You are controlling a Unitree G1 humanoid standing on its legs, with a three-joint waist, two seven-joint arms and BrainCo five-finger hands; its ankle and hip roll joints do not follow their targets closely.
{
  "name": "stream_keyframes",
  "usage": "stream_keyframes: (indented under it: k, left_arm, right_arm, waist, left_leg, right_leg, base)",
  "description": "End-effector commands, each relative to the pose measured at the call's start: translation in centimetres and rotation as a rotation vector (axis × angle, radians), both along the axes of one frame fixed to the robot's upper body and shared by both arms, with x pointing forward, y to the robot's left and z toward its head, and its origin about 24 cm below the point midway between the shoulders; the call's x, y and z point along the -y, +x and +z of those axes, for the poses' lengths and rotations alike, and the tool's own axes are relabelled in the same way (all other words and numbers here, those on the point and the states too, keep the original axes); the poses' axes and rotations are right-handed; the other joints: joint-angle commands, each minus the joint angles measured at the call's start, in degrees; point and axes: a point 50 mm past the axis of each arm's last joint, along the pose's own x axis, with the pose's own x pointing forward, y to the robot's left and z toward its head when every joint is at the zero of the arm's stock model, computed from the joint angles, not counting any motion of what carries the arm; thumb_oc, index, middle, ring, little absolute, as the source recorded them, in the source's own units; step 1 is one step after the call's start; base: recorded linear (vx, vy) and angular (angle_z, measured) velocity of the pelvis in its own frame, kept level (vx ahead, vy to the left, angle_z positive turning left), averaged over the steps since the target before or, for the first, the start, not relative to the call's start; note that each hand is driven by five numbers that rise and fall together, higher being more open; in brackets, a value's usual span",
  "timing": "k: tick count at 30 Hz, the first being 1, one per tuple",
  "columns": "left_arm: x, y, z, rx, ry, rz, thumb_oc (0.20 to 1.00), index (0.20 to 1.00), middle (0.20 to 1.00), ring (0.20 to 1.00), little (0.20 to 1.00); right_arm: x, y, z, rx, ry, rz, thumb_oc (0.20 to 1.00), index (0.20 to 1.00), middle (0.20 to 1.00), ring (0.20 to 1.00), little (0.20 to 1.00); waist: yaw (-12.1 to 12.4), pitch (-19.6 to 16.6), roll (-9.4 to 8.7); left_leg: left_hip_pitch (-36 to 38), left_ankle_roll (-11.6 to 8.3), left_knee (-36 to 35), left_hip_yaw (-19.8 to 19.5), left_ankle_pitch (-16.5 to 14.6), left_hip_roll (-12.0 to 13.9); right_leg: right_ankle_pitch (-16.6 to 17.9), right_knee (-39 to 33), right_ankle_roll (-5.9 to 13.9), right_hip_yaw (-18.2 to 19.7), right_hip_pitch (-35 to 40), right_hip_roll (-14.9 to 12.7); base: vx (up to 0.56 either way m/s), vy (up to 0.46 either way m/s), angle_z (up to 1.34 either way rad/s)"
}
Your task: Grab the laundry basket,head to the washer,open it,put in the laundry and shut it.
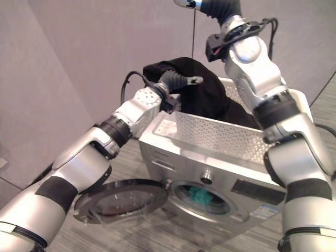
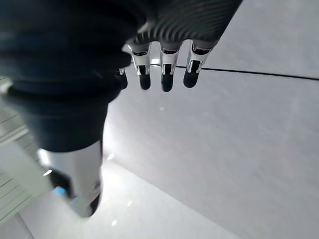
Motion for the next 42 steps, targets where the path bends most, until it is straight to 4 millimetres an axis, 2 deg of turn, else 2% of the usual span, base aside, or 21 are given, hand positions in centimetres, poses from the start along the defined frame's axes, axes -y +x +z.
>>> stream_keyframes:
  k: [1, 8, 10, 14, 20, 28, 33, 38, 41, 42]
  left_arm:
    - [-0.8, 0.2, 5.8, 0.199, -0.033, 0.059, 0.200, 0.200, 0.200, 0.200, 0.200]
    - [-1.3, 0.1, 5.0, 0.195, -0.061, 0.048, 0.200, 0.200, 0.200, 0.200, 0.200]
    - [-1.5, 0.0, 4.9, 0.202, -0.075, 0.050, 0.200, 0.200, 0.200, 0.200, 0.200]
    - [-2.4, -0.1, 5.2, 0.230, -0.033, 0.045, 0.200, 0.200, 0.200, 0.200, 0.200]
    - [-2.4, 0.0, 6.3, 0.263, 0.009, 0.057, 0.200, 0.200, 0.200, 0.200, 0.200]
    - [-1.3, -0.3, 7.9, 0.305, 0.027, 0.045, 0.200, 0.200, 0.200, 0.200, 0.200]
    - [-0.5, -0.6, 8.6, 0.322, 0.014, 0.025, 0.200, 0.200, 0.200, 0.200, 0.200]
    - [0.3, -1.0, 9.3, 0.343, 0.005, 0.008, 0.200, 0.200, 0.200, 0.200, 0.200]
    - [0.9, -1.3, 9.6, 0.352, 0.004, -0.008, 0.200, 0.200, 0.200, 0.200, 0.200]
    - [1.4, -1.4, 9.7, 0.357, 0.013, -0.018, 0.200, 0.200, 0.200, 0.200, 0.200]
  right_arm:
    - [2.9, -1.0, 3.1, 0.142, 0.038, -0.112, 1.000, 1.000, 1.000, 1.000, 1.000]
    - [3.2, -2.9, 1.0, 0.185, -0.049, -0.079, 1.000, 1.000, 1.000, 1.000, 1.000]
    - [3.5, -3.1, -0.1, 0.174, -0.116, -0.105, 1.000, 1.000, 1.000, 1.000, 1.000]
    - [5.0, -1.5, -2.2, 0.039, -0.434, -0.283, 1.000, 1.000, 1.000, 1.000, 1.000]
    - [5.1, 1.1, -3.0, -0.106, -0.489, -0.317, 1.000, 1.000, 1.000, 1.000, 1.000]
    - [5.1, 3.4, -2.4, -0.202, -0.511, -0.407, 1.000, 1.000, 1.000, 1.000, 1.000]
    - [3.6, 4.8, -4.1, -0.282, -0.519, -0.394, 1.000, 1.000, 1.000, 1.000, 1.000]
    - [2.9, 5.7, -5.3, -0.351, -0.487, -0.396, 1.000, 1.000, 1.000, 1.000, 1.000]
    - [3.0, 6.0, -6.0, -0.387, -0.488, -0.404, 1.000, 1.000, 1.000, 1.000, 1.000]
    - [3.7, 6.2, -6.7, -0.433, -0.497, -0.427, 1.000, 1.000, 1.000, 1.000, 1.000]
  waist:
    - [2.29, -0.81, -0.52]
    - [2.15, -0.76, -0.45]
    - [2.25, -0.71, -0.58]
    - [2.40, -0.59, -1.13]
    - [2.33, -0.50, -1.22]
    - [2.85, -0.55, -1.34]
    - [3.80, -0.69, -1.45]
    - [4.64, -0.43, -1.54]
    - [4.86, -0.22, -1.70]
    - [5.15, -0.04, -1.87]
  left_leg:
    - [4.88, 0.88, 0.44, 2.00, -7.99, 0.04]
    - [5.10, 0.98, 0.44, 2.03, -8.17, 0.14]
    - [5.06, 1.04, 0.44, 1.85, -8.14, 0.11]
    - [5.01, 0.94, 0.44, 2.02, -7.91, 0.14]
    - [4.94, 0.82, 0.44, 2.04, -7.51, 0.24]
    - [4.43, 0.64, 0.44, 1.52, -7.08, 0.19]
    - [4.18, 0.76, 0.44, 0.95, -6.84, 0.12]
    - [3.44, 0.69, 0.44, 0.22, -6.34, -0.06]
    - [2.98, 0.56, 0.44, -0.27, -6.14, -0.10]
    - [2.57, 0.42, 0.44, -0.71, -5.91, -0.10]
  right_leg:
    - [-2.77, 0.03, 2.08, 1.51, -0.02, -1.25]
    - [-3.11, 0.03, 1.91, 1.32, 0.31, -1.13]
    - [-3.20, 0.03, 1.88, 1.11, 0.39, -1.14]
    - [-3.14, 0.03, 1.89, 1.18, 0.33, -1.20]
    - [-3.05, 0.03, 1.72, 1.26, 0.39, -1.14]
    - [-2.91, 0.03, 1.71, 1.02, 0.35, -1.25]
    - [-2.91, 0.03, 1.65, 0.61, 0.51, -1.30]
    - [-2.73, 0.03, 1.60, 0.00, 0.41, -1.39]
    - [-2.80, 0.03, 1.52, -0.51, 0.45, -1.40]
    - [-2.84, 0.03, 1.42, -1.04, 0.55, -1.36]
  base:
    - [0.00, -0.003, -0.05]
    - [-0.01, -0.010, -0.05]
    - [0.00, 0.000, 0.00]
    - [-0.02, -0.003, 0.01]
    - [-0.01, 0.001, 0.00]
    - [-0.01, 0.000, 0.01]
    - [0.00, -0.004, 0.02]
    - [0.00, 0.000, 0.00]
    - [-0.01, -0.008, 0.09]
    - [-0.01, -0.009, 0.23]
